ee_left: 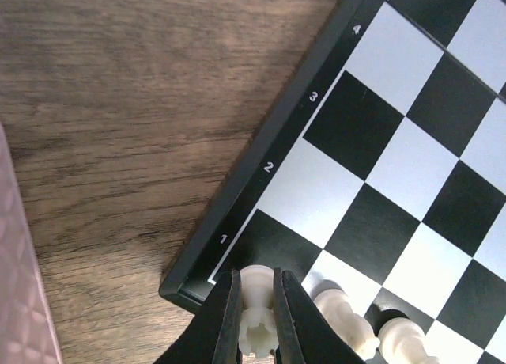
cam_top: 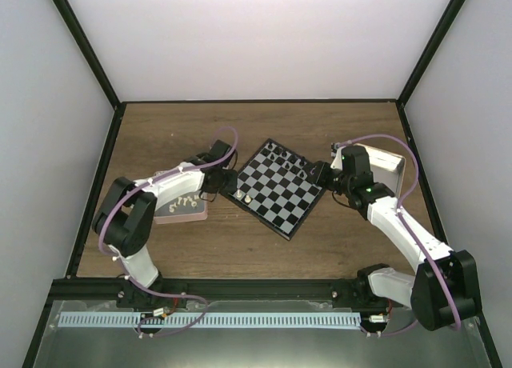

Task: Set up the chess pieces on the board
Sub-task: Place the chess piece on the chessboard.

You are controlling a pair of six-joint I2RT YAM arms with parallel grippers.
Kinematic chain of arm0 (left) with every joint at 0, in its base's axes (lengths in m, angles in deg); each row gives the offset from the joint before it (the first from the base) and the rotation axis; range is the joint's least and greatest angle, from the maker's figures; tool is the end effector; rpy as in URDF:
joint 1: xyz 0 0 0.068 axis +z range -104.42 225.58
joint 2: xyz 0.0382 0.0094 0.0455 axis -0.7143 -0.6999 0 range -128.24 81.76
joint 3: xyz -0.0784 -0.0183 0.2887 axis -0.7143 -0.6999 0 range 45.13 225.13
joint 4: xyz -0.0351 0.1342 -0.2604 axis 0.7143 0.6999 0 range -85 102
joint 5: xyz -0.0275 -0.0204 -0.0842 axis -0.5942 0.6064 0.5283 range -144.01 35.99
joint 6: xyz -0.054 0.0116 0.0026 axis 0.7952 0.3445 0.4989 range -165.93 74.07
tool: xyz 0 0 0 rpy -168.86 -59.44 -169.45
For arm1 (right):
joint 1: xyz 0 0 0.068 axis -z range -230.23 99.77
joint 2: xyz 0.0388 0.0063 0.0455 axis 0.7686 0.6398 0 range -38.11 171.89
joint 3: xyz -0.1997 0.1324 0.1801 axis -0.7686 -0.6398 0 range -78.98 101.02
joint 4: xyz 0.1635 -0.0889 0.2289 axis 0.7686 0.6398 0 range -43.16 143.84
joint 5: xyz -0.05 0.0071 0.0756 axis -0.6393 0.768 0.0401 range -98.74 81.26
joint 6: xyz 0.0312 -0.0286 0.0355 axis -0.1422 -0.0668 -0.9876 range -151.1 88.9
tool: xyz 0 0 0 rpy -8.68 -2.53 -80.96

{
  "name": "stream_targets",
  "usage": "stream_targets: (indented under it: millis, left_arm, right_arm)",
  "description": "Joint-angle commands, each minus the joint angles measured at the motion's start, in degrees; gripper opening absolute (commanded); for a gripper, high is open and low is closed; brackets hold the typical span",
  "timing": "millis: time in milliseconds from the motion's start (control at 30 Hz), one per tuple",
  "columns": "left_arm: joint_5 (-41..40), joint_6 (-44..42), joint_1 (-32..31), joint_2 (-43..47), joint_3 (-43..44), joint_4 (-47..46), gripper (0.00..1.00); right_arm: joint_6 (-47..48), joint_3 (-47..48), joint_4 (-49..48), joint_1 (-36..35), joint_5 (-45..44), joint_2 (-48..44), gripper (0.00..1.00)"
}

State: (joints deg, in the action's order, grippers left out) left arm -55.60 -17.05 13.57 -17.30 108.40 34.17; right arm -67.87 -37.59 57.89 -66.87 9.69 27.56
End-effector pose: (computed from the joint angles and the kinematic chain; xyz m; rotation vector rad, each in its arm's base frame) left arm 0.3193 -0.1984 0.1851 0.0664 2.7372 -0.2755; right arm 0.2550 0.0886 0.2552 0.2102 2.2797 0.8606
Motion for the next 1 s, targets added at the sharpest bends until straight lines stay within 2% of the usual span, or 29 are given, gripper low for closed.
stream_targets:
  millis: [0, 233, 433, 800, 967]
  left_arm:
    - [2.81, -0.93, -0.25, -1.85, 1.36, -1.45, 0.09]
    - [3.54, -0.72, -0.31, -4.00, 2.77, -2.24, 0.11]
    - [1.74, -1.39, -0.32, -3.51, 3.56, -0.58, 0.24]
    - [-2.25, -1.64, -0.02, -0.36, 4.14, 1.92, 0.26]
    - [-0.35, -2.16, 0.28, 0.13, 4.58, 1.89, 0.35]
  right_arm:
    - [0.03, 0.24, -0.93, -0.49, 0.29, -0.08, 0.32]
    - [0.30, 0.13, -0.68, -0.53, 0.23, -0.08, 0.32]
    - [0.29, 0.03, -0.77, -0.45, 0.28, 0.05, 0.32]
    - [0.20, -0.07, -0.82, -0.50, 0.45, -0.16, 0.32]
    - [0.32, -0.15, -0.51, -0.48, 0.26, -0.61, 0.32]
